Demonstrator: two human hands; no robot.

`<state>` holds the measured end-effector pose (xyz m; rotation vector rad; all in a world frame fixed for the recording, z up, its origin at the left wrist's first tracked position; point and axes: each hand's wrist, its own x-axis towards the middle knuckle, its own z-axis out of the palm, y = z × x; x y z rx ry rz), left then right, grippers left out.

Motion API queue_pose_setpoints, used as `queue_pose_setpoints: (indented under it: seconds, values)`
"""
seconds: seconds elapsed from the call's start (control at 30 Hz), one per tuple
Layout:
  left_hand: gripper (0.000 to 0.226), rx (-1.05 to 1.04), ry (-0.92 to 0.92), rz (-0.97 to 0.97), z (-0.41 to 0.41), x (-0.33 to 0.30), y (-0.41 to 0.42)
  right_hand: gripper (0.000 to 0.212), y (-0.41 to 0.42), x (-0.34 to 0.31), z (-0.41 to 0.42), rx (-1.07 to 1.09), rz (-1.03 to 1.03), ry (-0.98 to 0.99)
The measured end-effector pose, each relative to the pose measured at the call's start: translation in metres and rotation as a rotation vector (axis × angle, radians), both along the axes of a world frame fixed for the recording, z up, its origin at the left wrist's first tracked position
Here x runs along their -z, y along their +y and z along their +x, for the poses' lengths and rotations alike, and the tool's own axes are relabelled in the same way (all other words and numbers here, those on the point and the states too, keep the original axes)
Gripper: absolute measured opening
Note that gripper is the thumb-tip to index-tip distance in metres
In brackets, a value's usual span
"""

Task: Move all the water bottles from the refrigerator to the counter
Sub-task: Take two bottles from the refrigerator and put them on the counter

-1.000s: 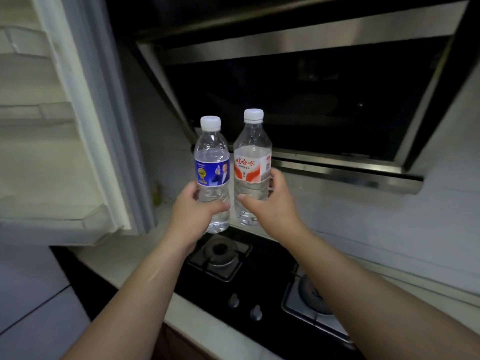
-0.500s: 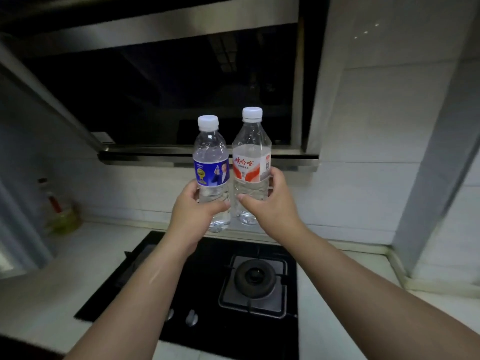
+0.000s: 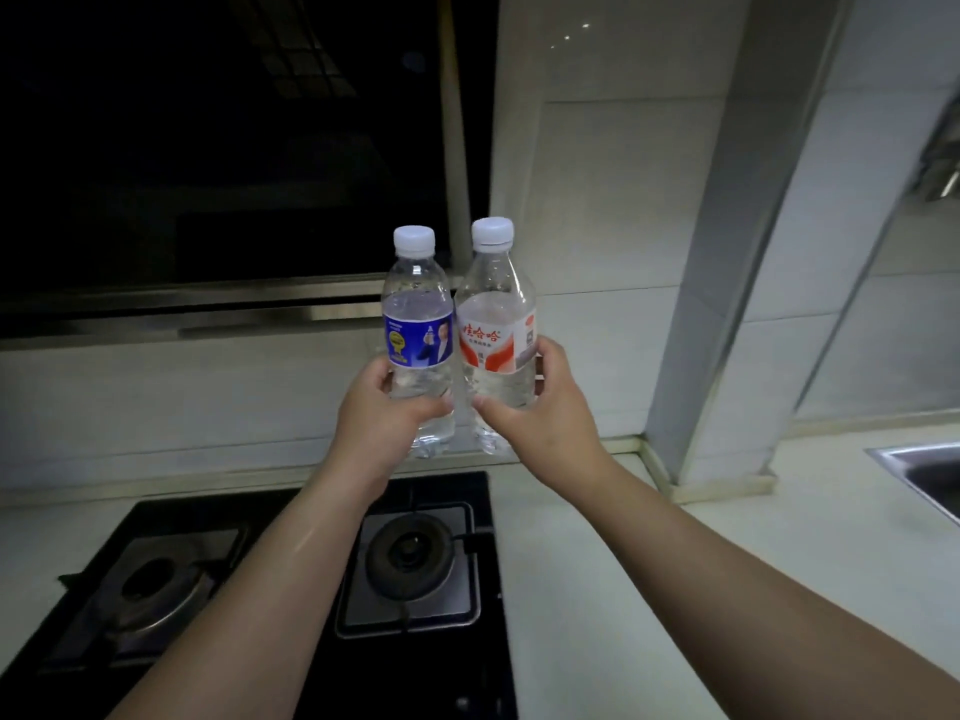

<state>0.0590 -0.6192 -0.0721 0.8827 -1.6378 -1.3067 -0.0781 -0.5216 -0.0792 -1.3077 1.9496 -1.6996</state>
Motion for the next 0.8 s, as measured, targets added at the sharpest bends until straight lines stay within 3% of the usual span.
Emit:
queue_pose_setpoints:
  seconds: [0.47,0.8]
  values:
    - [0.053,0.401,-0.006,0.007,-0.104,0.005,-0.011,0.061,0.048,-0.005,-0.051,0.431,0.031,0.036]
    - [0.047,0.705,-0.01,0.031,-0.18,0.007,0.062,0.064,0.133,-0.001,-0.08,0.734,0.038,0.004]
